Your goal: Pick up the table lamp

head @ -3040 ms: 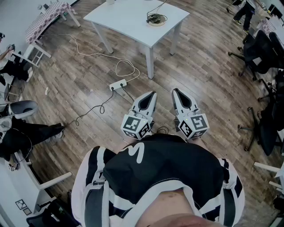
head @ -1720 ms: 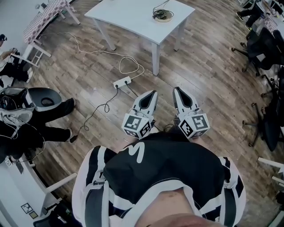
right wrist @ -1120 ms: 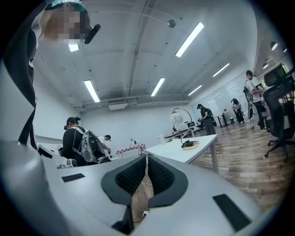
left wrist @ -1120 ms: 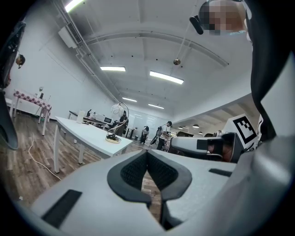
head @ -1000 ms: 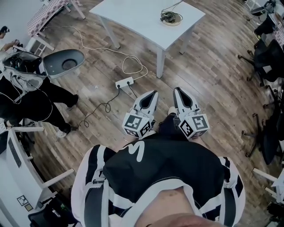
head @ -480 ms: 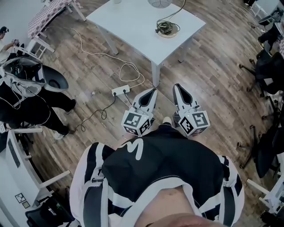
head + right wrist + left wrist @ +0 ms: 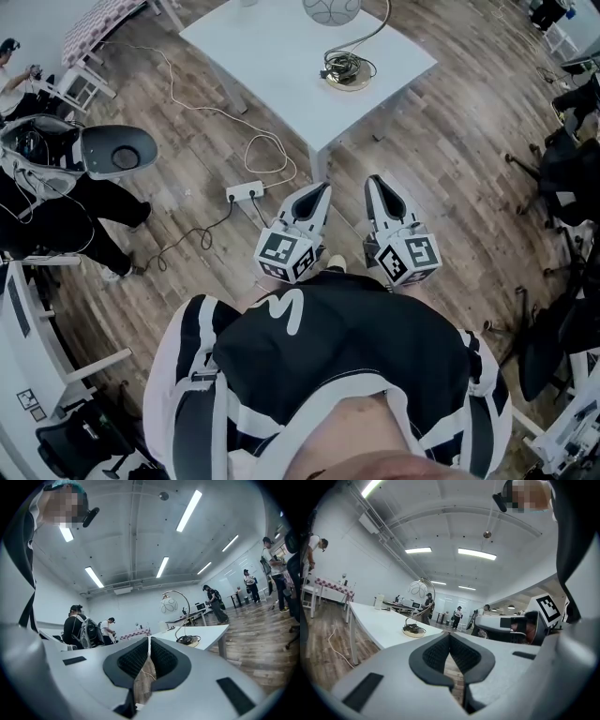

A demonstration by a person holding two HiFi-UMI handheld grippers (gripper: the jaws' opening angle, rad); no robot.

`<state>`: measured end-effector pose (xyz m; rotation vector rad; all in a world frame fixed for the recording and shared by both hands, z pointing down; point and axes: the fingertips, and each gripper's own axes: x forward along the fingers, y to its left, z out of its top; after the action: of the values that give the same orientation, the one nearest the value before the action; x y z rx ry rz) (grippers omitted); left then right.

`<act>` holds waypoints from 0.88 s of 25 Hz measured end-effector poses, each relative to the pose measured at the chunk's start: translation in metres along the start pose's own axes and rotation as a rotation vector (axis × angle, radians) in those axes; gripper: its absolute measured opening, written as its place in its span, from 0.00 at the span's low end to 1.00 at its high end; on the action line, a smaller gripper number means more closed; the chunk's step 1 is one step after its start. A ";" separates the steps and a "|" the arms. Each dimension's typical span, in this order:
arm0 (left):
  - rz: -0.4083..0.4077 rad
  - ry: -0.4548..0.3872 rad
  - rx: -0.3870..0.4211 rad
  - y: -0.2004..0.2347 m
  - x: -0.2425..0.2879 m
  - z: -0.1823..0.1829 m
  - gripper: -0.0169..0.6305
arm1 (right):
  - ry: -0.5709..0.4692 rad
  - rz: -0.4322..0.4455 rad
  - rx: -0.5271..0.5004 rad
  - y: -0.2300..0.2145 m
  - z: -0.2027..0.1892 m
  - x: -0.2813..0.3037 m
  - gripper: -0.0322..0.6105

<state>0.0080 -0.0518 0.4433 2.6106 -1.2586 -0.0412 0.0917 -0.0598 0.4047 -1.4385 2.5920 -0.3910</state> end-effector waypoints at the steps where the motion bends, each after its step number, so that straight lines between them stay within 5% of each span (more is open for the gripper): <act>1: 0.005 -0.002 -0.005 -0.002 0.004 -0.001 0.03 | 0.005 0.005 -0.001 -0.004 0.000 0.000 0.10; 22: 0.102 0.022 -0.023 0.009 0.008 -0.013 0.03 | 0.070 0.087 0.039 -0.016 -0.014 0.020 0.10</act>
<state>0.0081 -0.0607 0.4582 2.5170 -1.3727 -0.0086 0.0901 -0.0830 0.4221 -1.3168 2.6749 -0.4854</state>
